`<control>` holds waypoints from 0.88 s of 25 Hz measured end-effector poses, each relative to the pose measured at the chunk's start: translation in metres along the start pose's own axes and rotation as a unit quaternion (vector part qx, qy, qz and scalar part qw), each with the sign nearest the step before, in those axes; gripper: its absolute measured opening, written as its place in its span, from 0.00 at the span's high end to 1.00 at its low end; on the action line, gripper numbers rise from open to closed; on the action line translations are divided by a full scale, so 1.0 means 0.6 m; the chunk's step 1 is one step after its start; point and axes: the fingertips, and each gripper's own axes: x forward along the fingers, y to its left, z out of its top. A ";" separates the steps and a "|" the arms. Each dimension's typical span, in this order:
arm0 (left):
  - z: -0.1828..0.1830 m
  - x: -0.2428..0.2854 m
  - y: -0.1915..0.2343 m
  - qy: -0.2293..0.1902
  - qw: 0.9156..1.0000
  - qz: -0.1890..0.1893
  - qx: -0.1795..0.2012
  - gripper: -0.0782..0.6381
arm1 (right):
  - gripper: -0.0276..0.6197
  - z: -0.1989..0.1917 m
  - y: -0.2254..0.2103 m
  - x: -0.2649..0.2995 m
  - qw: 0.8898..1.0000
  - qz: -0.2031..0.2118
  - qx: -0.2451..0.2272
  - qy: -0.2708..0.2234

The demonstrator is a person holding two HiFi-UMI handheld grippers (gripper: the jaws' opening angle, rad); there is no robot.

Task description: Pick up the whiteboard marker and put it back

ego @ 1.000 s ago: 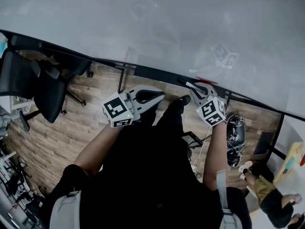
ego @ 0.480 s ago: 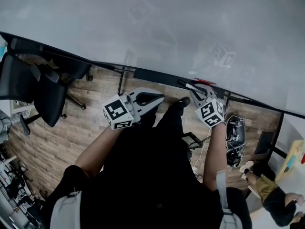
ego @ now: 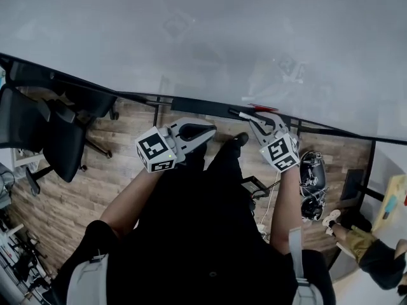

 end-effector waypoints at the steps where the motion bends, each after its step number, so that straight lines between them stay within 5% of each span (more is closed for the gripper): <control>1: 0.005 0.005 -0.005 0.000 1.000 -0.005 0.003 0.87 | 0.84 0.009 -0.005 -0.017 1.000 -0.009 0.007 -0.011; 7: 0.029 0.046 -0.033 0.006 0.998 -0.053 0.024 0.87 | 0.84 0.075 -0.022 -0.131 0.987 -0.069 0.074 -0.124; 10: 0.045 0.065 -0.048 0.005 0.996 -0.082 0.037 0.87 | 0.85 0.117 -0.021 -0.192 0.967 -0.079 0.122 -0.211; 14: 0.081 0.078 -0.076 0.001 0.993 -0.103 0.061 0.87 | 0.88 0.168 -0.017 -0.283 0.926 -0.086 0.177 -0.324; 22: 0.141 0.120 -0.116 -0.004 0.982 -0.158 0.099 0.87 | 0.91 0.208 0.012 -0.404 0.887 -0.127 0.201 -0.395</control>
